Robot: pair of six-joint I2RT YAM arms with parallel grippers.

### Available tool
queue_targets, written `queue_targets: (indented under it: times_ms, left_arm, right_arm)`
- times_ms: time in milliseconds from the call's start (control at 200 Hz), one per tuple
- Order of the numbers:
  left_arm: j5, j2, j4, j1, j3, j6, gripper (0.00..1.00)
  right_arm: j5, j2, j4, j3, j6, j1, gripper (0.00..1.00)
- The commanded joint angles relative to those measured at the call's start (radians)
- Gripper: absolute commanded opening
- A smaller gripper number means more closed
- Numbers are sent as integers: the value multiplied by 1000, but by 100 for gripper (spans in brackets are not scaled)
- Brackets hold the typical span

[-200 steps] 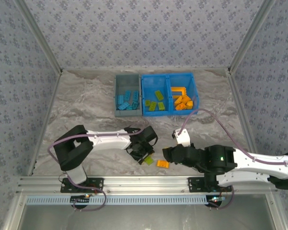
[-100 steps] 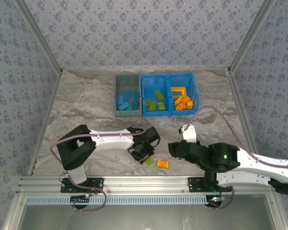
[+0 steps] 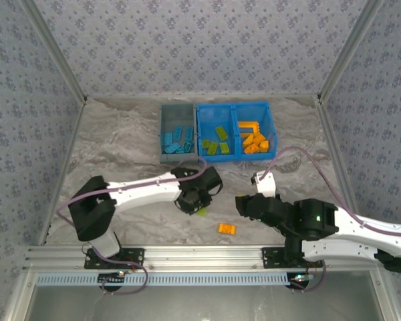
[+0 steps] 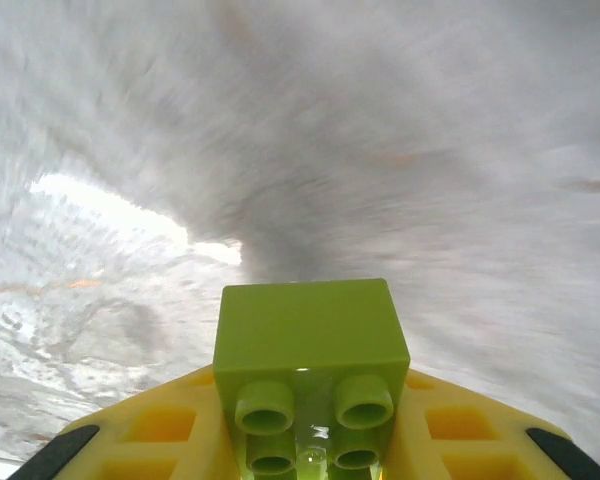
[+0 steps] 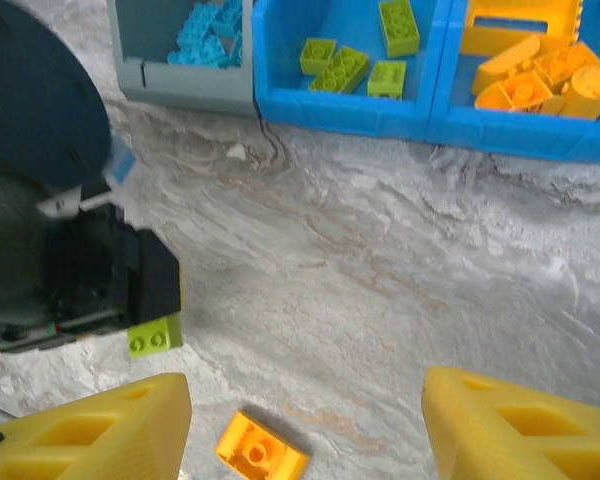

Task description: Sort the legos into containers by color

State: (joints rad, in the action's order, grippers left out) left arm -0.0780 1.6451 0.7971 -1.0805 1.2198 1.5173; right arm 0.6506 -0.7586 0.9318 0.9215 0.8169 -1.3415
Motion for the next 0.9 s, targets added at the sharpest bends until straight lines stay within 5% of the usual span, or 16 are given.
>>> queue_targets:
  times_ms: [0, 175, 415, 625, 894]
  left_arm:
    - [-139, -56, 104, 70, 177, -236, 27]
    - [-148, 48, 134, 195, 432, -455, 27]
    - [-231, 352, 36, 280, 765, -715, 27]
    - [-245, 643, 86, 343, 1082, -751, 27]
    - [-255, 868, 59, 376, 1270, -763, 29]
  right_arm:
    - [66, -12, -126, 58, -131, 29, 65]
    - [94, -53, -266, 94, -219, 148, 66]
    - [-136, -73, -507, 19, -293, 403, 69]
    - [-362, -125, -788, -85, -327, 557, 71]
    - [-397, -215, -984, -146, -383, 578, 75]
